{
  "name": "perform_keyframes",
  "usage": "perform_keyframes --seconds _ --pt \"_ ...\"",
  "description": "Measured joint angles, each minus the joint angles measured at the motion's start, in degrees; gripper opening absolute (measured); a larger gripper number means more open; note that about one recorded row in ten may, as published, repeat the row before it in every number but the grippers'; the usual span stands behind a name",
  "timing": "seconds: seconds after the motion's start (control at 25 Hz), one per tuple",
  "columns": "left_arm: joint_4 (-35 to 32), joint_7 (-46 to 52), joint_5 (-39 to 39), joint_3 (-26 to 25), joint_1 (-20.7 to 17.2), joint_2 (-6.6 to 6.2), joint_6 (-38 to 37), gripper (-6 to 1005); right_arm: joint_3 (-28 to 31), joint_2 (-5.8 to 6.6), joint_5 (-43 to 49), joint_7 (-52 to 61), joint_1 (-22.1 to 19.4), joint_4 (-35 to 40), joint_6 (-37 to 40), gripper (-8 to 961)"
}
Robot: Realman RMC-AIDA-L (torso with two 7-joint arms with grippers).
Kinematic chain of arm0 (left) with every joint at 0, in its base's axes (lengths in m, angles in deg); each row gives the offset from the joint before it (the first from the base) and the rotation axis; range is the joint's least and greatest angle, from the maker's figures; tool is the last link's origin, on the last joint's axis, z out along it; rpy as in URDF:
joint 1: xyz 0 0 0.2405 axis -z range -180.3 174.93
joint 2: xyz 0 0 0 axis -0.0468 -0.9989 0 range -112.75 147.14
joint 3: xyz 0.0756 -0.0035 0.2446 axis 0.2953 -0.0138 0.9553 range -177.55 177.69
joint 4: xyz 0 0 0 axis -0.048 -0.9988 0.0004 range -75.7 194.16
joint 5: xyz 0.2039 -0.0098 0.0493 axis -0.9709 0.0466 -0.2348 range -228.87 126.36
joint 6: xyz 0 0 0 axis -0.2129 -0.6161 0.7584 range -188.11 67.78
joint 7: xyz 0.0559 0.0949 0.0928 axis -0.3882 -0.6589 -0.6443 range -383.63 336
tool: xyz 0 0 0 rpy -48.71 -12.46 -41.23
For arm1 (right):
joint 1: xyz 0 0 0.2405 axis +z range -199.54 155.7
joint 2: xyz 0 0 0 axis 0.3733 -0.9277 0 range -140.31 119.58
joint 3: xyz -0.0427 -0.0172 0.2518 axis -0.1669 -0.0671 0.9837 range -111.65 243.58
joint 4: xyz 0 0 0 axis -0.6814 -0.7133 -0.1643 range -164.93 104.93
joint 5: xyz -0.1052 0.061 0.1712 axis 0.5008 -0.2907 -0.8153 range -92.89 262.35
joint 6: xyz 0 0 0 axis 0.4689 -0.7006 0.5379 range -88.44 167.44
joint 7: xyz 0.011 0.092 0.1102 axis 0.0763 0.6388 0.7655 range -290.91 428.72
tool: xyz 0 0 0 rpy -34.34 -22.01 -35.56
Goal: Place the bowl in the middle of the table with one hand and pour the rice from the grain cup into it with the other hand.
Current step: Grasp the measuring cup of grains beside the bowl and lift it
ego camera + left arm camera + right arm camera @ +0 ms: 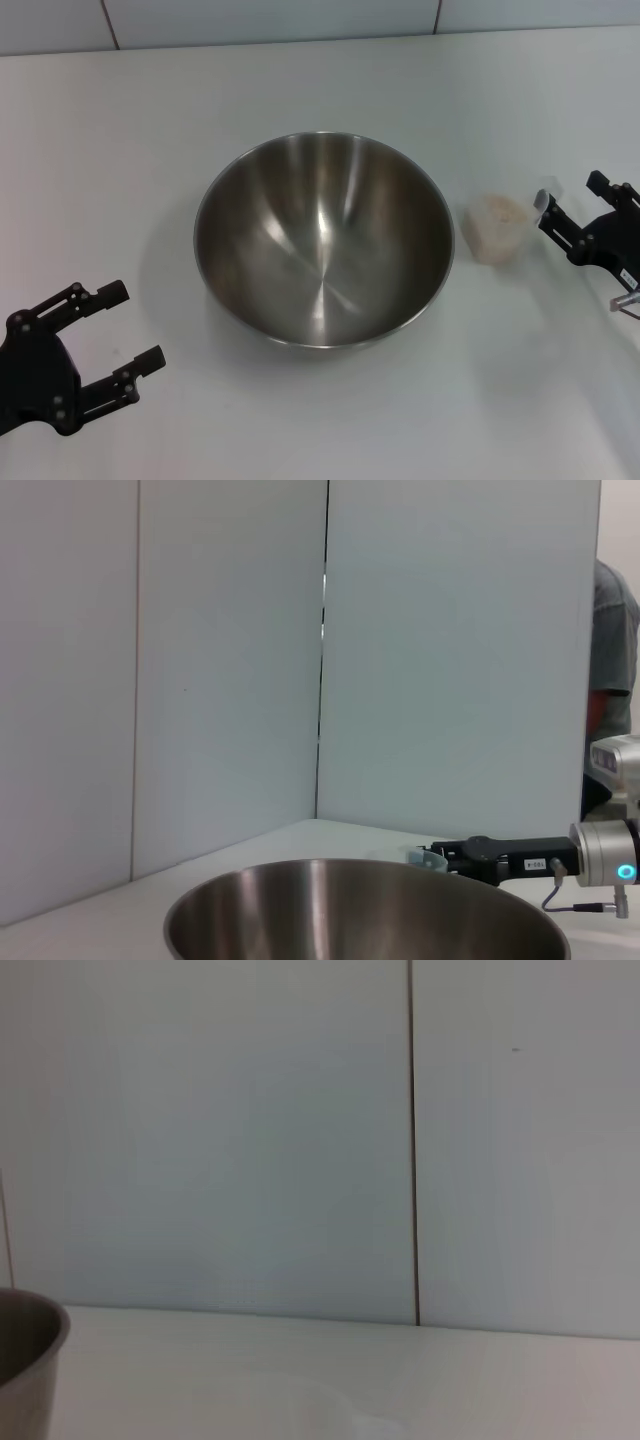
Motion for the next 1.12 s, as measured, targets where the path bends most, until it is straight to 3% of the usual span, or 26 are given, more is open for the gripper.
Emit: perform_keyframes --seconds 1.12 --pt "-0.08 -0.05 0.0 -0.76 0.31 0.06 -0.64 771 0.86 -0.13 0.26 -0.39 1.61 -0.09 -0.72 701"
